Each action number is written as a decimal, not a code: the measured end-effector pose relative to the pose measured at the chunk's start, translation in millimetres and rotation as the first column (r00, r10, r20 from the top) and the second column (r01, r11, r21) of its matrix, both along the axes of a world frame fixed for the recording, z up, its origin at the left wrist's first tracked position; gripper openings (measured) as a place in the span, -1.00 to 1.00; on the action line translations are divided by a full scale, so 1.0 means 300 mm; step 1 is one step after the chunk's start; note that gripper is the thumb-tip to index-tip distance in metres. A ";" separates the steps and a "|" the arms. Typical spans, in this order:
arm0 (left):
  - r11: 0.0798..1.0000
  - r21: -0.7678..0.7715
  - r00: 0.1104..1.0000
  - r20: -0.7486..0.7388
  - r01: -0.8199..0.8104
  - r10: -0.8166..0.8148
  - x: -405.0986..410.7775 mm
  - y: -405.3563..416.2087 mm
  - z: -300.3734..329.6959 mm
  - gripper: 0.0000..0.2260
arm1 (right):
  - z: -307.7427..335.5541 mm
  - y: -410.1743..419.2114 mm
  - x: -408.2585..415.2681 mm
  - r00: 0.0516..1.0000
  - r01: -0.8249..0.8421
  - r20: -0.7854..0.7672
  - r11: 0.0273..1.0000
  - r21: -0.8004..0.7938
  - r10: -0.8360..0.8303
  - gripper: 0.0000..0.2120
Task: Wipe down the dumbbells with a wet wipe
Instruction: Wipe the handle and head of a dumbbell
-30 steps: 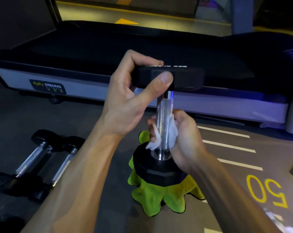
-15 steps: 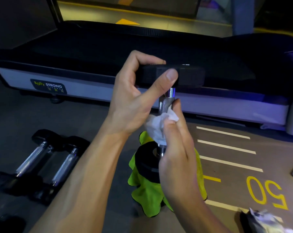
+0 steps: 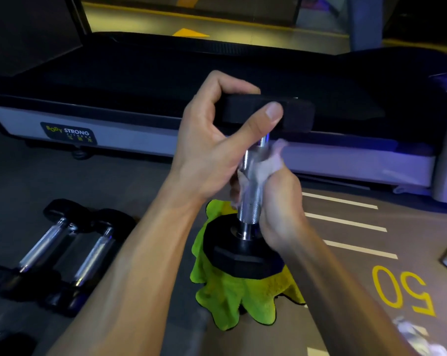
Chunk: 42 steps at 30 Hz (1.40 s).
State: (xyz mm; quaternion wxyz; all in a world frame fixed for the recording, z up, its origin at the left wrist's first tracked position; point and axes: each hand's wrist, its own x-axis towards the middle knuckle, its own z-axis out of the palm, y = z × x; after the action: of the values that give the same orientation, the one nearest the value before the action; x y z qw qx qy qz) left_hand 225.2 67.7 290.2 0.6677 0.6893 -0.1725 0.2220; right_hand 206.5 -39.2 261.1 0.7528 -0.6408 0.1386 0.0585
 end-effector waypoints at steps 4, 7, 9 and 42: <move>1.000 0.013 1.000 0.016 0.024 -0.024 0.004 0.004 -0.012 -0.67 | 0.029 0.006 0.015 0.996 -0.049 -0.068 0.972 0.229 0.066 -0.51; 0.999 0.010 0.998 0.044 0.044 -0.045 -0.008 -0.007 0.000 -0.72 | 0.004 0.030 -0.029 0.951 0.133 0.278 0.990 0.037 -0.138 -0.54; 0.999 0.011 0.998 0.047 0.051 -0.052 -0.007 -0.018 0.004 -0.73 | -0.019 0.040 -0.037 0.875 0.192 0.473 0.969 -0.156 -0.098 -0.73; 0.990 -0.142 0.998 -0.053 0.010 -0.018 -0.038 0.069 -0.050 -0.65 | -0.168 -0.164 -0.075 0.705 -0.472 0.192 0.654 -0.591 0.683 -0.61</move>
State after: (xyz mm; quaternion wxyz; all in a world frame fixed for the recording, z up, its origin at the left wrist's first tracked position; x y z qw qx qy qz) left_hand 213.9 88.4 275.1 0.7208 0.6448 -0.1432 0.2102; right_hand 184.1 -88.5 210.6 0.5106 -0.8198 -0.2239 0.1308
